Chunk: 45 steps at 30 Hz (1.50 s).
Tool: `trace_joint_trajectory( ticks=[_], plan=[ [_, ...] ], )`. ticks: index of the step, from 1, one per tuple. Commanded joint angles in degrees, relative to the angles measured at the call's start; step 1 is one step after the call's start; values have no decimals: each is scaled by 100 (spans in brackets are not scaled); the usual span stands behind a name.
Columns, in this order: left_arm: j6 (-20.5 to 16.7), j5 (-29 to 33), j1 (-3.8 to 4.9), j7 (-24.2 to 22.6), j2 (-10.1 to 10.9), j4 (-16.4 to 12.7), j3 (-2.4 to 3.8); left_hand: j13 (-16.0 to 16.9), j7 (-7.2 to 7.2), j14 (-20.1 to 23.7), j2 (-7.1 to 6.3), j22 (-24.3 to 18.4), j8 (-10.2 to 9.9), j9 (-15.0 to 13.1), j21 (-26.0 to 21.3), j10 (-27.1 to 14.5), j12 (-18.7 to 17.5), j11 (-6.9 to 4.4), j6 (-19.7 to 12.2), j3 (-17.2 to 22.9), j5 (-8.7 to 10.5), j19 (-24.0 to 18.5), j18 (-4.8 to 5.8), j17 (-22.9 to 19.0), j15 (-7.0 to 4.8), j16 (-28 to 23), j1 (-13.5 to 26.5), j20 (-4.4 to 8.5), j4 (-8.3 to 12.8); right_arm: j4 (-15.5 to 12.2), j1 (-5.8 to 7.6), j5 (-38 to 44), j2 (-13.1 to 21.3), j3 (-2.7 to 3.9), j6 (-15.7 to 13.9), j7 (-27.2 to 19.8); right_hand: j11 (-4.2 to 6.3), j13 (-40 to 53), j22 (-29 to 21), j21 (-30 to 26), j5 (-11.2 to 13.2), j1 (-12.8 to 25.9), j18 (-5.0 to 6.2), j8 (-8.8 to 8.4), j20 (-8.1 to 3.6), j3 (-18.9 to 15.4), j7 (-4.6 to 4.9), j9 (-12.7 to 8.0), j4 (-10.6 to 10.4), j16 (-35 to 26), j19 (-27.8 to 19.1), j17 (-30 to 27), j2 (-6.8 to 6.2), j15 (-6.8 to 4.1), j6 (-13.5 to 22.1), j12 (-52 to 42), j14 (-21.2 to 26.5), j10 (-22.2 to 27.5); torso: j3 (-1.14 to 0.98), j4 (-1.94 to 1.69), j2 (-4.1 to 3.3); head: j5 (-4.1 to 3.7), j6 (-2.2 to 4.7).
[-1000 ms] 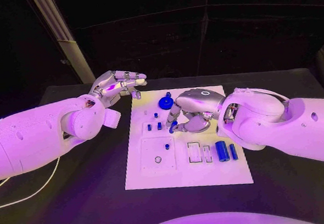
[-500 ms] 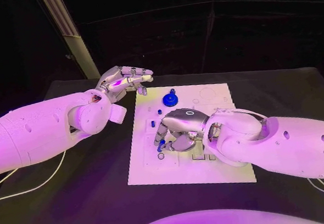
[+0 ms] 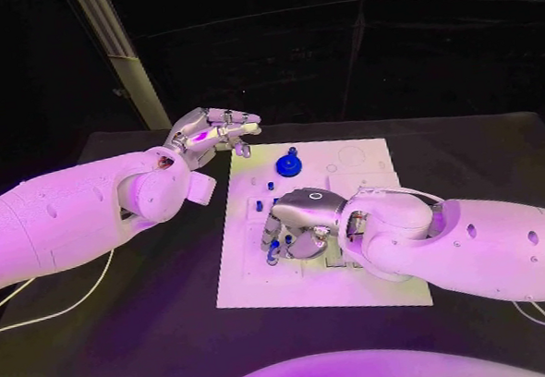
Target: Assemble the parts on the task board
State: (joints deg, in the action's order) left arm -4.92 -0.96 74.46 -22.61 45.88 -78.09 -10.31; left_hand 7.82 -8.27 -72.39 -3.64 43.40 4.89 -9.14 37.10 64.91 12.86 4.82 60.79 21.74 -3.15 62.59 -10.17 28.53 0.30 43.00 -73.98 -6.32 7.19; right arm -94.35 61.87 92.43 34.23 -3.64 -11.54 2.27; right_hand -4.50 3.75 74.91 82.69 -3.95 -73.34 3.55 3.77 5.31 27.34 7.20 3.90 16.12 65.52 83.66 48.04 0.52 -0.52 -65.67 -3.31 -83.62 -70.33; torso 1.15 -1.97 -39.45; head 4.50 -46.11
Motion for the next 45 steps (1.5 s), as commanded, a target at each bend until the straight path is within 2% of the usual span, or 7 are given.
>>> trace_joint_trajectory(
  ticks=[1,13,30,36,39,42,45],
  plan=[
    [29,23,8,-63,-5,-12,5,7,-28,25,37,-6,-32,-10,-14,-32,27,2,7,-33,30,57,-28,-5,-1,-23,29,-2,-1,0,2,125,-14,-1,172,-7,66,5,465,12,-20,26,-91,-18,0,47,24,-2,2,25,63,-5,2,-29,-15,-19,-4,-94,1,3,-2,4,1],
    [35,23,8,-56,-8,-6,5,7,-28,25,37,-6,-32,-10,-14,-32,27,2,7,-33,30,57,-28,-5,-1,-23,29,-2,-1,53,-10,176,-25,-2,257,35,66,5,465,12,-20,26,-91,-18,0,47,24,-2,2,25,63,-5,2,-29,-15,-19,-4,-94,-1,1,-4,0,-26],
    [50,23,8,-45,-18,4,5,7,-28,25,37,-6,-32,-10,-14,-32,27,2,7,-33,30,57,-28,-5,-1,-23,29,-2,-1,77,-67,421,-115,-1,183,95,59,4,446,-2,-5,69,-86,-16,6,83,28,-2,4,16,50,-30,-42,-21,-5,-20,3,-76,1,-2,2,-10,-48],
    [51,23,8,-41,-17,1,5,7,-28,25,37,-6,-32,-10,-14,-32,27,2,7,-33,30,57,-28,-5,-1,-23,29,-2,-1,78,-75,482,-141,-2,140,126,22,-9,393,-41,32,207,-72,-25,28,144,52,-11,4,-1,13,-83,-221,10,89,-12,19,63,3,-4,1,-18,-51],
    [55,23,8,-35,-14,0,5,12,-29,24,46,-14,-36,-11,-27,-33,32,2,9,-42,30,64,-28,-10,-1,-24,24,-2,0,84,-76,497,-138,-3,61,116,-27,-16,298,-111,58,355,-49,-23,61,128,84,-14,-11,-55,-45,-180,-404,54,163,-14,47,257,2,-4,2,-19,-51],
    [57,23,8,-32,-12,0,5,12,-29,24,46,-14,-36,-11,-27,-33,32,2,9,-42,30,64,-28,-10,-1,-24,24,-2,0,88,-76,467,-134,-4,-43,64,-96,-23,-45,-365,79,481,35,-25,110,31,143,-20,-18,-273,-248,-502,-625,115,298,-23,146,641,3,-3,4,-22,-51],
    [59,23,9,-29,-11,1,5,12,-29,24,46,-14,-36,-11,-27,-33,32,2,9,-42,30,64,-28,-10,-1,-24,24,-2,0,82,-77,421,-128,-4,-176,-4,-137,-16,-365,-620,78,565,110,-22,155,-248,141,-22,-89,-496,-436,-806,-783,140,509,-47,235,985,3,-1,5,-24,-53]
  ],
)
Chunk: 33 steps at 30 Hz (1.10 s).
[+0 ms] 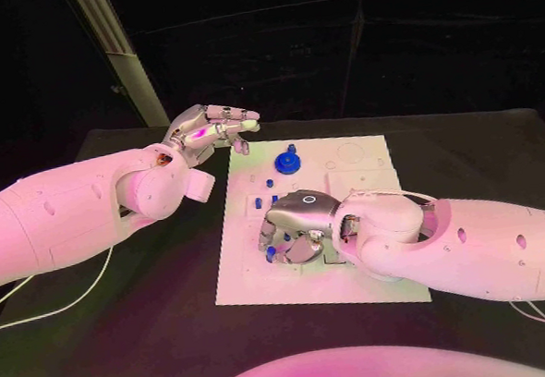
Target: Assemble the parts on the task board
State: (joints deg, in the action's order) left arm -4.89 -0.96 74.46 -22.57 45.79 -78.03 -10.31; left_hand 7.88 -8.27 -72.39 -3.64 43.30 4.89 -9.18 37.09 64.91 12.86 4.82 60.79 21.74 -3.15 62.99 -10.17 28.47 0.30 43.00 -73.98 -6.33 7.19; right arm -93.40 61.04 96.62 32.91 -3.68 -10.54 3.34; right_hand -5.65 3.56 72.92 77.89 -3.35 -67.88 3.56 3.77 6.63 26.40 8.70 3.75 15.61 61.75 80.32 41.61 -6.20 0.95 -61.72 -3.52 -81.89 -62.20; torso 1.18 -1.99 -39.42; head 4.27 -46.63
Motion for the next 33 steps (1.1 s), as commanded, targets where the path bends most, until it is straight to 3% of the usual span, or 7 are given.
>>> trace_joint_trajectory(
  ticks=[1,9,15,21,26,30,33],
  plan=[
    [58,23,8,-32,-2,-5,5,5,-29,24,46,-5,-36,-7,-27,-33,32,2,9,-42,30,24,-28,-5,-1,-24,24,-1,0,-19,6,-14,9,0,-326,-133,-34,6,-238,-199,3,24,125,-21,33,-275,-17,-5,-72,-161,-141,-219,-144,-4,162,-37,73,251,-1,3,2,-1,3],
    [68,23,8,-25,6,-1,5,5,-29,24,46,-5,-36,-7,-27,-33,32,2,9,-42,30,24,-28,-5,-1,-24,24,-1,0,-182,5,-194,192,-1,-724,-283,-45,21,-327,-288,-24,-159,139,-11,44,-971,-48,4,-323,-224,-136,-294,-126,11,319,-209,35,411,-5,7,-1,-18,7],
    [64,23,8,-22,23,-5,5,5,-29,24,46,-5,-36,-7,-27,-33,32,2,9,-42,30,24,-28,-5,-1,-24,24,-1,0,-634,20,-842,846,4,-978,-267,24,71,-143,-149,-53,-202,94,30,5,-1084,9,23,-410,-100,-4,-119,19,-37,180,-496,-52,-33,4,12,15,-123,39],
    [56,23,8,-21,40,-21,4,5,-29,24,46,-5,-36,-7,-27,-33,32,2,9,-42,30,24,-28,-5,-1,-24,24,-1,0,-950,134,-2304,1625,8,-962,53,290,265,509,352,-53,25,-57,47,-168,-1074,-179,47,-571,443,364,650,188,-264,4,-886,-237,-1030,8,16,22,-332,125],
    [48,23,8,-26,61,-55,4,7,-29,24,43,-10,-39,-7,-34,-37,33,2,8,-51,31,27,-28,-7,0,-25,24,-1,2,-1155,178,-3198,2291,5,-1001,530,546,776,829,595,-52,358,-133,172,-390,-1266,-396,211,-773,795,537,1130,136,-486,-310,-1561,-311,-1877,24,60,58,-475,172],
    [50,23,8,-30,71,-84,3,7,-29,24,43,-10,-39,-7,-34,-37,33,2,8,-51,31,27,-28,-7,0,-25,24,-1,2,-1278,186,-3401,2674,2,-1019,1010,697,2818,1054,759,-85,442,-188,204,-534,-1469,-511,599,-1048,1109,645,1553,127,-601,-380,-3466,-323,-1859,35,102,95,-543,198],
    [49,23,7,-31,80,-99,2,7,-29,24,43,-10,-39,-7,-34,-37,33,2,8,-51,31,27,-28,-7,0,-25,24,-1,2,-1341,187,-3271,2879,-1,-965,1390,682,4511,1163,833,-78,460,-217,200,-500,-1580,-526,935,-1285,1316,691,1882,63,-608,-334,-4959,-351,-1773,39,129,110,-570,190]
  ],
)
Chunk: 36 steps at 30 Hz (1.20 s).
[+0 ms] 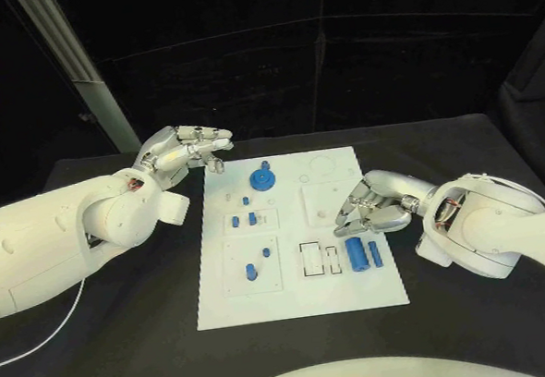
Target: Assemble the parts on the task board
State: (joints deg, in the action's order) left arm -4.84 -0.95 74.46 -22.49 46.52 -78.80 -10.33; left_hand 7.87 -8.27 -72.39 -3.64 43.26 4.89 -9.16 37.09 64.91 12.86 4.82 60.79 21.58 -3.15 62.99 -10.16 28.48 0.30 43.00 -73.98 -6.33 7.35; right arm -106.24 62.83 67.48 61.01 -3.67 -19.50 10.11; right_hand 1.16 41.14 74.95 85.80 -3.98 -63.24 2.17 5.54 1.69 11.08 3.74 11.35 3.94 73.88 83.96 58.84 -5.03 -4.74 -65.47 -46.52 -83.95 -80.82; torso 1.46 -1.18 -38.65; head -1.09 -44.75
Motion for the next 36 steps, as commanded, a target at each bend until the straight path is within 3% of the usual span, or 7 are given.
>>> trace_joint_trajectory(
  ticks=[1,5,11,18,26,36],
  plan=[
    [43,22,8,-40,10,-25,3,8,-29,24,43,-5,-39,-8,-34,-37,33,2,8,-35,31,28,-28,-9,0,-25,24,-2,-14,-70,7,-267,117,-3,-40,830,-14,1037,994,65,-10,93,-84,37,-27,-85,-23,239,-232,172,344,287,-55,-12,25,-906,-162,67,11,58,39,-37,2],
    [44,22,7,-44,17,-29,1,9,-29,24,42,-6,-40,-8,-36,-37,34,2,8,-37,31,28,-28,-9,0,-25,24,-2,-14,-111,2,282,226,-6,138,1298,-2,1838,1078,123,-28,59,-103,81,-43,-131,-44,669,-648,351,384,595,-242,-34,76,-1574,-189,78,8,88,58,-59,-1],
    [52,22,7,-46,21,-28,-5,10,-29,25,40,-8,-40,-9,-38,-37,36,2,9,-41,31,30,-28,-10,0,-25,25,-2,-13,-156,-34,813,198,-11,339,1765,19,2505,1126,153,-10,18,-116,131,-45,-174,-52,1215,-1303,591,408,1037,-464,-37,167,-2110,-243,-37,12,88,60,-64,-1],
    [61,22,6,-43,28,-27,-10,11,-30,24,42,-9,-40,-9,-41,-36,37,3,11,-45,31,31,-28,-11,0,-25,28,-2,-16,-126,-77,1097,73,-15,537,2014,2,2903,1229,224,7,-123,-143,114,-32,-242,-41,1572,-1699,789,461,1426,-581,-31,283,-2426,-298,-132,13,87,53,-66,-7],
    [65,22,6,-45,32,-29,-13,11,-30,24,42,-9,-40,-9,-41,-36,37,3,11,-45,31,31,-28,-11,0,-25,28,-2,-16,-50,-151,1255,-126,-20,700,2157,-18,3334,1321,289,2,-269,-167,81,-21,-307,-34,1845,-1963,914,507,1673,-627,-16,376,-2811,-331,-270,9,78,47,-62,-35],
    [72,22,6,-45,45,-35,-15,11,-30,24,42,-9,-40,-9,-41,-36,37,3,11,-45,31,31,-28,-11,0,-25,28,-2,-16,9,-224,1397,-279,-24,889,2327,-21,3483,1374,326,7,-290,-181,70,-17,-344,-31,1943,-2037,960,535,1767,-646,-12,397,-2947,-344,-320,14,83,49,-54,-72]
  ],
)
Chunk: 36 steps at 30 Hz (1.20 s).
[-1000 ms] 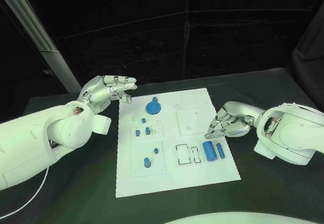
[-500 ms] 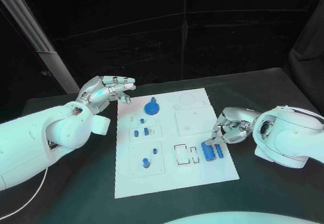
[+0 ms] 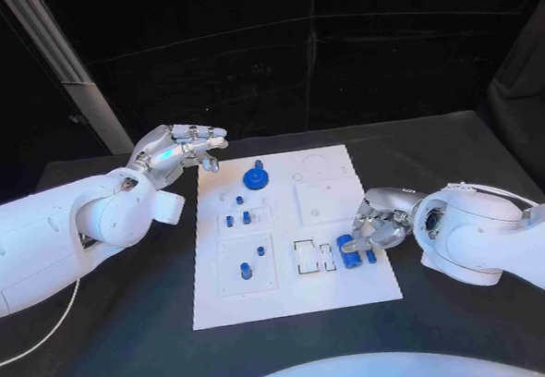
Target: Assemble the parts on the task board
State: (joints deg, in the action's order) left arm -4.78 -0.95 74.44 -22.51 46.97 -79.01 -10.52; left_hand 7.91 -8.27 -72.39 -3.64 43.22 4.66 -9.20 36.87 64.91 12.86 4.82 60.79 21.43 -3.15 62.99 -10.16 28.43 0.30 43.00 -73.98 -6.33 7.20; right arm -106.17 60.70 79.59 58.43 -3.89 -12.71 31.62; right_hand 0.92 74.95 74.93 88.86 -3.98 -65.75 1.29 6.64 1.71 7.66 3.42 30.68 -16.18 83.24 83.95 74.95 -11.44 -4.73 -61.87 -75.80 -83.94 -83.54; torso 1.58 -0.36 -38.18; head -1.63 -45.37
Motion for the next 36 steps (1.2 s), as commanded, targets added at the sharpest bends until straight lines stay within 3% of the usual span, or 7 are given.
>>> trace_joint_trajectory(
  ticks=[1,13,21,25,28,33,36],
  plan=[
    [67,22,7,-42,1,-14,4,7,-30,24,42,-6,-17,-5,-19,-36,37,3,11,-30,31,31,-28,-6,0,-26,28,-2,0,4,-24,199,-35,-2,221,190,2,106,1379,22,9,-33,-93,-41,-18,-10,2,19,-31,27,538,160,-7,-12,38,-21,-346,-47,2,1,3,0,-10],
    [74,22,7,-34,9,-19,3,9,-30,23,45,-9,-18,-6,-24,-37,40,3,13,-36,31,35,-28,-8,0,-25,31,-2,-2,90,-157,348,-232,-3,278,352,2,139,1398,36,7,-31,-99,-39,-17,-27,-1,67,-37,38,547,184,-3,-12,32,-48,-348,-54,4,-3,5,1,-37],
    [82,22,7,-25,13,-19,2,9,-30,23,45,-9,-18,-6,-24,-37,40,3,13,-36,31,35,-28,-8,0,-25,31,-2,-2,90,-185,372,-260,-3,7,441,17,221,1420,51,-106,-105,-104,-16,-22,8,-18,184,-27,52,559,218,59,-21,-24,-115,-350,-79,3,0,9,14,-44],
    [84,22,7,-25,14,-18,2,9,-30,23,45,-9,-18,-6,-24,-37,40,3,13,-36,31,35,-28,-8,0,-25,31,-2,-2,22,-188,364,-225,-2,-276,377,34,294,1453,75,-198,-188,-113,13,-31,55,-40,267,-9,68,576,256,115,-33,-97,-181,-356,-110,2,-1,7,18,-43],
    [83,22,7,-26,14,-15,2,9,-30,23,45,-9,-18,-6,-24,-37,40,3,13,-36,31,35,-28,-8,0,-25,31,-2,-2,-86,-189,297,-151,-1,-589,263,49,330,1478,93,-546,-242,-120,15,-45,97,-54,339,-7,77,590,277,161,-47,-136,-206,-358,-126,0,-2,10,21,-39],
    [82,22,7,-27,9,-7,1,9,-30,23,45,-9,-18,-6,-24,-37,40,3,13,-36,31,35,-28,-8,0,-25,31,-2,-2,-287,-188,95,-42,1,-988,55,61,353,1498,108,-667,-310,-126,11,-55,129,-66,395,24,85,601,297,193,-56,-173,-218,-361,-136,5,-2,14,13,-30],
    [84,22,7,-29,2,-9,1,9,-30,23,45,-9,-18,-6,-24,-37,40,3,13,-36,31,35,-28,-8,0,-25,31,-2,-2,-393,-186,-51,-10,2,-1183,-42,71,366,1507,113,-879,-265,-128,-8,-63,139,-77,435,-10,86,605,306,233,-64,-198,-219,-361,-143,7,-10,11,5,-17]
  ],
)
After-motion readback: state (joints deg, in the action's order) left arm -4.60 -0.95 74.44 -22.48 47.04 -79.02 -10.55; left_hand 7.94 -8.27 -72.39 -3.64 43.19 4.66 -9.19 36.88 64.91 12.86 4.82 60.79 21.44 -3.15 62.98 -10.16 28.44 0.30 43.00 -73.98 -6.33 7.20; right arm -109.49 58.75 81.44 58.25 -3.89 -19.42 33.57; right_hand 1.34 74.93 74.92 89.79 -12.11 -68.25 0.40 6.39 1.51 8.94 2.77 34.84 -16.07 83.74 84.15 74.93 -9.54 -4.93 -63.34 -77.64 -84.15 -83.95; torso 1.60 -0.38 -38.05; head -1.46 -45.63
